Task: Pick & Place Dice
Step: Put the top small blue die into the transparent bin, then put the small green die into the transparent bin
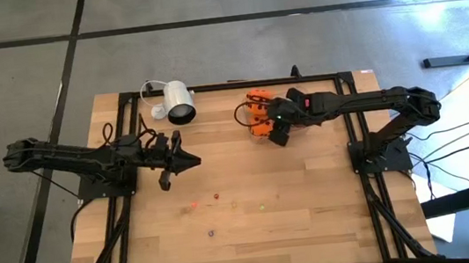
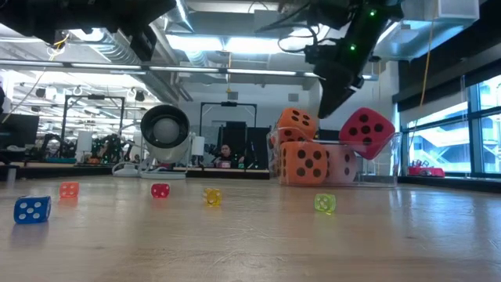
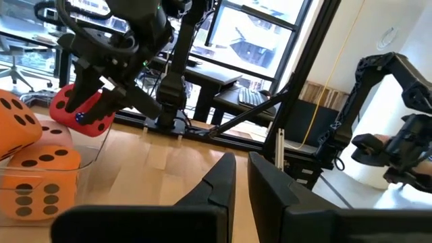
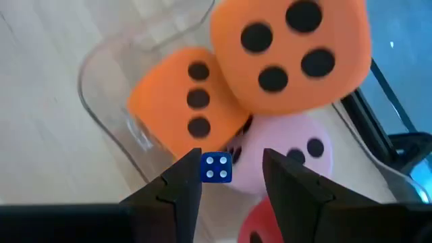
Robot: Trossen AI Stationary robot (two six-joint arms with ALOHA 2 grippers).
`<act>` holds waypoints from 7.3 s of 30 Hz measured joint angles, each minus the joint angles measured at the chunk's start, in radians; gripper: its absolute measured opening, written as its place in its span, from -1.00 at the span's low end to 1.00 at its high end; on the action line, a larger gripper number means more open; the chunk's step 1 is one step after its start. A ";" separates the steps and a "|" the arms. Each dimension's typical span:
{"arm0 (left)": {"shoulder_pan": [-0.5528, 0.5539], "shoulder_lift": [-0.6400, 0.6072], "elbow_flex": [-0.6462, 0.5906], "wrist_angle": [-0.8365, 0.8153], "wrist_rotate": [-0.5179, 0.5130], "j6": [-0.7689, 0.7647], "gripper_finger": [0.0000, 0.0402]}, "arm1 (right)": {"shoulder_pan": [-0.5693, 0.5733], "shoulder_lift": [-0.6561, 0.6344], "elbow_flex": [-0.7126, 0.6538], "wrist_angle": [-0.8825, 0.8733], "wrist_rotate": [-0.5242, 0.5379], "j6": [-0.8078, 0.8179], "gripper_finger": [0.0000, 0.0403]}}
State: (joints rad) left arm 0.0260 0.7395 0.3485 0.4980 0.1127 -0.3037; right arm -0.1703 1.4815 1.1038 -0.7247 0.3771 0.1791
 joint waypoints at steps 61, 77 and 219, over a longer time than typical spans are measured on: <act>0.000 0.000 0.000 0.008 0.037 -0.007 -0.83 | 0.139 0.000 0.001 0.548 -0.537 -0.004 -0.22; 0.000 0.000 0.000 0.023 0.038 -0.008 -0.83 | 0.567 0.047 -0.023 0.643 -0.274 -0.007 -0.22; 0.000 0.000 0.000 0.021 0.037 -0.007 -0.83 | 0.143 0.153 0.124 -0.096 0.415 0.108 -0.53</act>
State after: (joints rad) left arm 0.0259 0.7395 0.3481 0.5194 0.1501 -0.3111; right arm -0.0271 1.6348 1.2282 -0.8206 0.7918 0.2869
